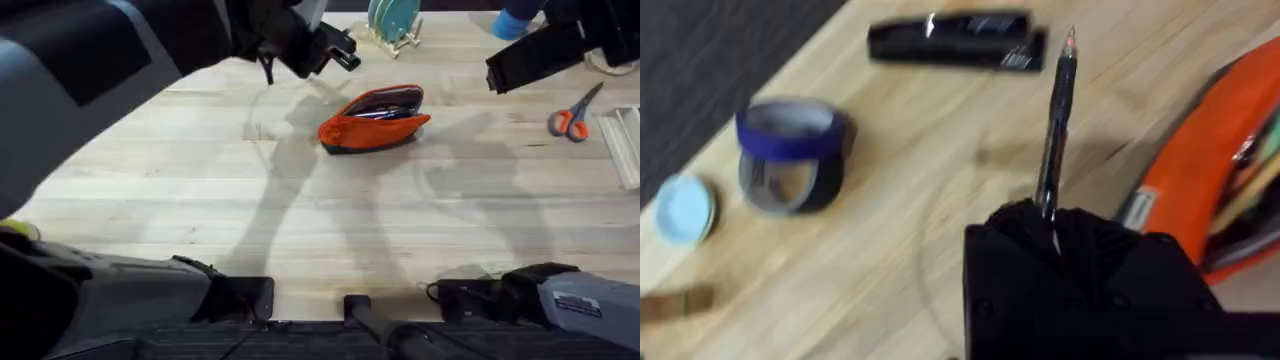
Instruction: Unzip the bag, pick up the pens from the table one at a time and place them inside, then zip the bag closed.
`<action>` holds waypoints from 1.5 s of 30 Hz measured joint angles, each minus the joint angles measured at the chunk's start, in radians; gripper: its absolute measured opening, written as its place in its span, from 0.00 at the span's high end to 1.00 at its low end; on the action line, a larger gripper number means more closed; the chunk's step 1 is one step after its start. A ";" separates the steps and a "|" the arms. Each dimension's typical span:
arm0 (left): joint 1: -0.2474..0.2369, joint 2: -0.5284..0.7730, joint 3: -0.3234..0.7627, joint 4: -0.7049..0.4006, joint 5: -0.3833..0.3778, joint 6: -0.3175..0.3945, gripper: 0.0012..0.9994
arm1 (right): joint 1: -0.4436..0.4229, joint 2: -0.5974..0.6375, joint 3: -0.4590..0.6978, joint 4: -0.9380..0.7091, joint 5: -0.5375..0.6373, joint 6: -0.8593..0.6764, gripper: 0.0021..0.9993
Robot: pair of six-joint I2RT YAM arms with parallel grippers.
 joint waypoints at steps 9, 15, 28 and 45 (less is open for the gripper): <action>-0.066 0.000 0.030 0.000 0.130 0.014 0.96 | 0.000 0.000 0.000 0.000 0.000 0.000 0.00; -0.086 0.000 0.030 0.019 0.258 0.015 0.96 | 0.000 0.000 0.000 0.000 0.000 0.000 0.00; -0.093 0.000 0.030 0.036 0.434 0.017 0.96 | 0.000 0.000 0.000 0.000 0.000 0.000 0.00; -0.180 0.113 0.030 -0.005 0.374 0.018 0.96 | 0.000 0.000 0.000 0.000 0.000 0.000 0.00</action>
